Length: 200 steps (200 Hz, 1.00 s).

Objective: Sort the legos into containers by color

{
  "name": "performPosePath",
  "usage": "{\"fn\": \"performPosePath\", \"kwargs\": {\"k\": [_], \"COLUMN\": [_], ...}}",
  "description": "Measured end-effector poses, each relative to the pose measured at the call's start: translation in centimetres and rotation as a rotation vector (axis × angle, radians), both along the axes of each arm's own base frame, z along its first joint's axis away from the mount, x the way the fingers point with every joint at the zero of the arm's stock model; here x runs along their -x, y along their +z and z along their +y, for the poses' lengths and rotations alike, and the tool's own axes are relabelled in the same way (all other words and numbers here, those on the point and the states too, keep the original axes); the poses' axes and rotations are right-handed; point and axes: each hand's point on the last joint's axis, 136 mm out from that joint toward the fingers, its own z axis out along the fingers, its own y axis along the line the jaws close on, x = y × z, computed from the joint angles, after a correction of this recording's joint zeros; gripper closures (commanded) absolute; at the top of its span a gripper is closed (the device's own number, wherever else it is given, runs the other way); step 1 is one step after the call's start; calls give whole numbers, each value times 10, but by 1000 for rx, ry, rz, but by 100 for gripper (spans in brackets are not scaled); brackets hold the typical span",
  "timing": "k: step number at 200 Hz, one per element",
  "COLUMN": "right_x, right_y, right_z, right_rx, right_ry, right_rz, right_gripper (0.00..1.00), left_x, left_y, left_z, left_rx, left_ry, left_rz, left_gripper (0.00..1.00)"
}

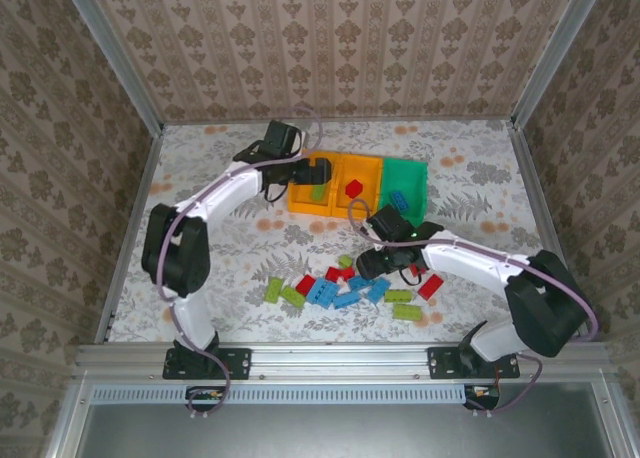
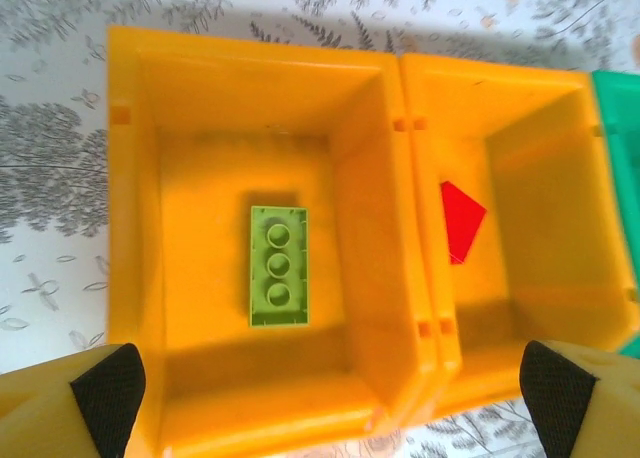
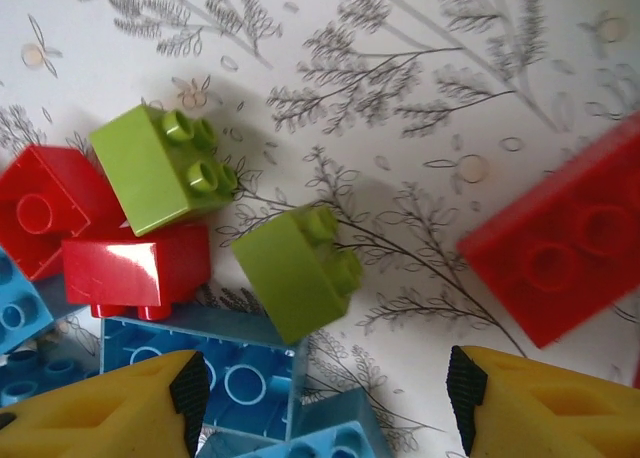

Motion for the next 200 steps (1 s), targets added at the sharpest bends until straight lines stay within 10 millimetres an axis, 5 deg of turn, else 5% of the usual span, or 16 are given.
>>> {"fn": "performPosePath", "kwargs": {"k": [39,71,110,200], "right_x": [-8,-10,-10,-22], "right_y": [-9,-14,-21,-15], "right_z": [15,14,13,16], "right_rx": [40,65,86,109], "right_ry": [44,51,52,47], "right_rz": [8,10,19,-16], "right_gripper": [42,57,60,83], "left_x": [26,56,85,110], "left_y": [16,-20,-54,-46], "left_z": [26,53,86,118], "left_rx": [15,-37,-76,-75], "left_ry": [24,50,95,165], "left_rz": [-34,37,115,79], "left_gripper": [0,0,0,0]}}
